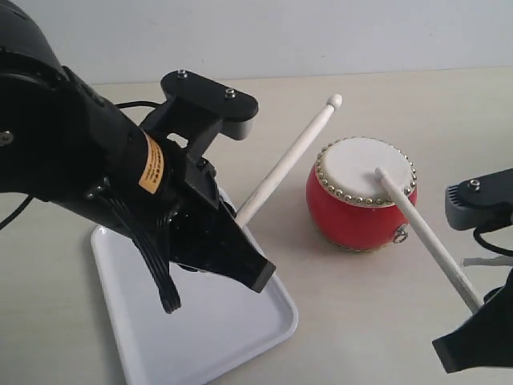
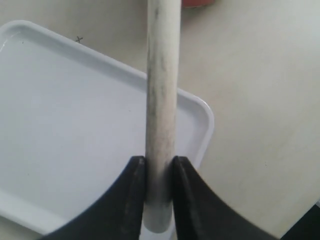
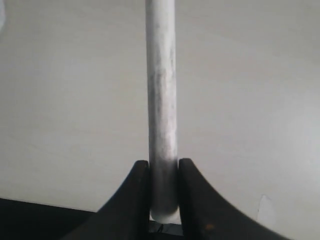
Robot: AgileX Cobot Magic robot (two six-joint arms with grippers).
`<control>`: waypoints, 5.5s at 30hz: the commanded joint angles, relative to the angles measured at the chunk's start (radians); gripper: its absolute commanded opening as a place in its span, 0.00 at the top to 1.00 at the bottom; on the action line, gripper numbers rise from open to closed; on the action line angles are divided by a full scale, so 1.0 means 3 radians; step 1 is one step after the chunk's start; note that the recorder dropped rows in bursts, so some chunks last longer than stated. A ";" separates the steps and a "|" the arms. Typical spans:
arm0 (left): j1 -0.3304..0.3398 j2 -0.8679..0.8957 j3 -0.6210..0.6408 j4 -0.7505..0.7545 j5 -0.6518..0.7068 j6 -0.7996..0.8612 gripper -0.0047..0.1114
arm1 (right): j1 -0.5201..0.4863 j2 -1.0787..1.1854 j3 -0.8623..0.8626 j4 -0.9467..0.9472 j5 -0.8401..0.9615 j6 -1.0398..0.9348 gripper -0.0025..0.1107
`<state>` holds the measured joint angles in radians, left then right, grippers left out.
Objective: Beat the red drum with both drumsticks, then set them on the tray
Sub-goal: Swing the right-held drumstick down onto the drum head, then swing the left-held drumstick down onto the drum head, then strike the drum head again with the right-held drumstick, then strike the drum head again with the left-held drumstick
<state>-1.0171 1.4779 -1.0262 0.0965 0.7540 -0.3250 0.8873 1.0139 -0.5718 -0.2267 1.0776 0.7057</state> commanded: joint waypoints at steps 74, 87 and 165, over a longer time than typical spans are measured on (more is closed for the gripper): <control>0.0330 0.0213 -0.0519 -0.0372 0.0884 0.1369 0.96 | -0.0012 0.0132 -0.0698 -0.0077 0.0478 -0.0257 0.98; 0.0362 0.1708 -0.1336 -0.0322 0.1557 0.1685 0.96 | -0.0012 -0.0551 -0.0973 -0.0128 0.0478 -0.0159 0.98; 0.0703 -0.0296 -0.0864 -0.0485 0.1557 0.1730 0.96 | -0.0020 0.1565 -0.0213 -0.0421 0.0055 -0.0095 0.98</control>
<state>-0.8095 1.4001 -1.2997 -0.0492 1.2236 0.2033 0.8873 1.4791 -0.6375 -0.3378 1.0764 0.6854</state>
